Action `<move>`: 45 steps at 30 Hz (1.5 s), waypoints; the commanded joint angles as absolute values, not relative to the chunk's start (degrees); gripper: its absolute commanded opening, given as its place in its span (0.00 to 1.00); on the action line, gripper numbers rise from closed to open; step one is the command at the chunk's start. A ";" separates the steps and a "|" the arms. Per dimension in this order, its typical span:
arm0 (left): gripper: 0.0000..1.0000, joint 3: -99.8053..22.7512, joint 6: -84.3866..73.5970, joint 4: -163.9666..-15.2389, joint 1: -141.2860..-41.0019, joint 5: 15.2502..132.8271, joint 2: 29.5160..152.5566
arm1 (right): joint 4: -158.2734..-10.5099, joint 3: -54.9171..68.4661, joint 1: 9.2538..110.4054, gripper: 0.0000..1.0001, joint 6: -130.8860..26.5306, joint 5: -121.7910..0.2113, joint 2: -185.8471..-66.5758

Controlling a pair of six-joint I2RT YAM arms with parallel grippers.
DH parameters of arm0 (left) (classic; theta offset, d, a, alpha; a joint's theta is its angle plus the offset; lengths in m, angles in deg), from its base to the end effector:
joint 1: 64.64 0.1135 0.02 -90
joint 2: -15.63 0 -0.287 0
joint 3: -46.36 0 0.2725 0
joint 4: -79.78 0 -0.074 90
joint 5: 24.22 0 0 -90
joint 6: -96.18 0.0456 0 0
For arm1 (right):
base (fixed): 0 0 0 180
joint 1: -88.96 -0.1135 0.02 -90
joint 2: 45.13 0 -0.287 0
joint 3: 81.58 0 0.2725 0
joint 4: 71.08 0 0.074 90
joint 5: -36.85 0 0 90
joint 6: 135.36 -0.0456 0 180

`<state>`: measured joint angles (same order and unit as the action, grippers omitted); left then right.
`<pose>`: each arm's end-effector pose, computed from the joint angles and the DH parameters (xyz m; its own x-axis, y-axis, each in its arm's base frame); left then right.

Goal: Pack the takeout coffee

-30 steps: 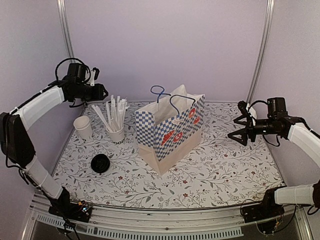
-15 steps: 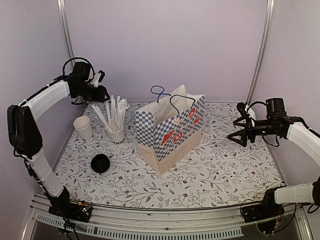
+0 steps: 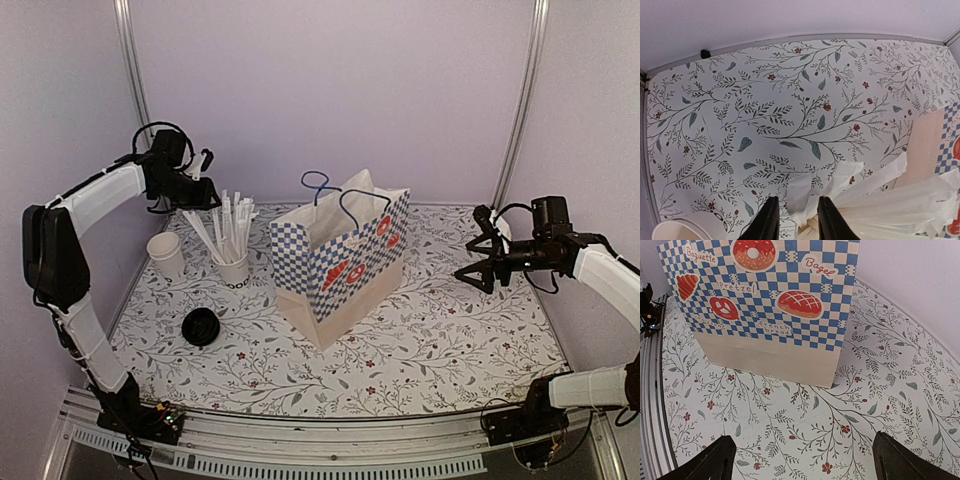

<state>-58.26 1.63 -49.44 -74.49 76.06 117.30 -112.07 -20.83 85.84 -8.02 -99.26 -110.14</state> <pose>0.4223 -0.0816 0.3205 -0.7506 0.0511 -0.6587 0.2275 0.9560 -0.1851 0.2427 0.0461 0.2784 -0.2336 -0.4339 -0.8702 -0.8629 0.5050 -0.0201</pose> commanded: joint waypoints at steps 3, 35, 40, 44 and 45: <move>0.28 -58.38 1.24 -51.27 -74.08 76.99 118.75 | -112.65 -21.05 85.50 0.99 -7.39 -99.12 -110.87; 0.00 -58.82 0.44 -49.66 -76.94 71.33 104.50 | -112.98 -20.78 85.52 0.99 -6.96 -98.98 -112.02; 0.00 -59.52 1.25 -52.14 -78.31 69.88 99.41 | -112.98 -20.78 85.46 0.99 -6.87 -98.88 -112.15; 0.00 -60.12 2.10 -55.28 -79.66 68.53 94.83 | -113.11 -20.78 85.49 0.99 -6.78 -98.88 -112.22; 0.00 -60.33 2.26 -55.92 -79.96 68.41 93.75 | -113.19 -20.72 85.43 0.99 -6.78 -98.85 -112.24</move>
<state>-58.26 0.91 -51.53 -78.38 70.07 98.46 -112.55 -20.83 85.84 -7.34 -98.86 -111.89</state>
